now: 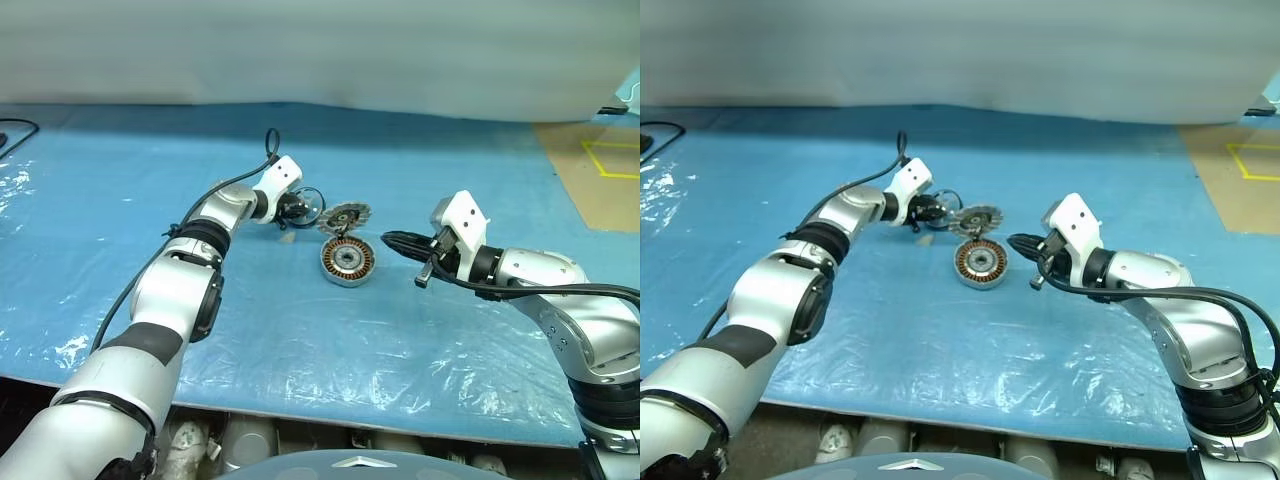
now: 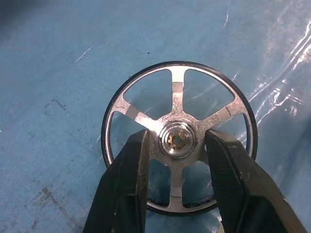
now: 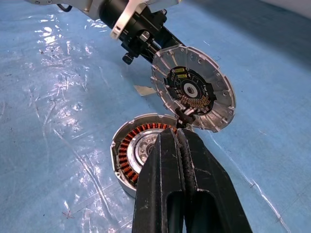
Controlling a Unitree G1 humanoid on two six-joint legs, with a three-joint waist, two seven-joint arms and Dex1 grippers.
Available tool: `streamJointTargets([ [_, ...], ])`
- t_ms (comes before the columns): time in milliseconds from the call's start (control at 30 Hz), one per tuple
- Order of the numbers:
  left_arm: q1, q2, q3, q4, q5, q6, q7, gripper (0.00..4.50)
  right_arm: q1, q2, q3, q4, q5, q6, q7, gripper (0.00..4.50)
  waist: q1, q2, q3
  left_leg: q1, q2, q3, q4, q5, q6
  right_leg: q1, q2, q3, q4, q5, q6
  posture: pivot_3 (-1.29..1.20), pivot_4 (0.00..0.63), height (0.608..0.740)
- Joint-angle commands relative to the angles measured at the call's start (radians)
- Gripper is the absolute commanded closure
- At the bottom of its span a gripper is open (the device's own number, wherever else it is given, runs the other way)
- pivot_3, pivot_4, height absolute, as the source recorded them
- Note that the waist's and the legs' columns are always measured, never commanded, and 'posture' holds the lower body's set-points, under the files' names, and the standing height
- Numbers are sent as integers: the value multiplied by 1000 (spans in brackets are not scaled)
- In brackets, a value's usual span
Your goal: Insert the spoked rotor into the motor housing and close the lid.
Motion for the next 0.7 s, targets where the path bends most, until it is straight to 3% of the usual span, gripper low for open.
streamJointTargets([
  [33,42,33,-20,33,28,6,-30,3099,-9,-14,-32,-24,2,-15,-3,4500,-1,0,0,1,0,0,0,0,0,1,0,0,0,0,0,0,150,740],
  [200,65,86,48,2,-54,-41,-176,3123,-13,-11,-35,-27,11,-12,-2,4500,-7,0,0,0,1,0,-3,0,0,0,1,0,-3,0,0,0,150,740],
  [500,219,290,151,-176,-215,-31,-452,3123,-28,-19,-48,11,27,-11,25,4500,-8,0,0,-3,1,1,-11,0,0,-6,2,0,-6,2,3,0,150,740],
  [600,398,354,168,-500,-353,81,-659,3123,-39,-22,-48,38,22,-21,37,4500,-6,1,0,-4,3,2,-15,0,0,-8,0,0,-7,2,3,0,150,740],
  [700,564,389,168,-854,-467,259,-680,3123,-50,-18,-47,56,27,-22,47,4500,-3,0,1,-7,3,4,-16,0,0,-12,0,0,-7,2,3,0,150,740],
])
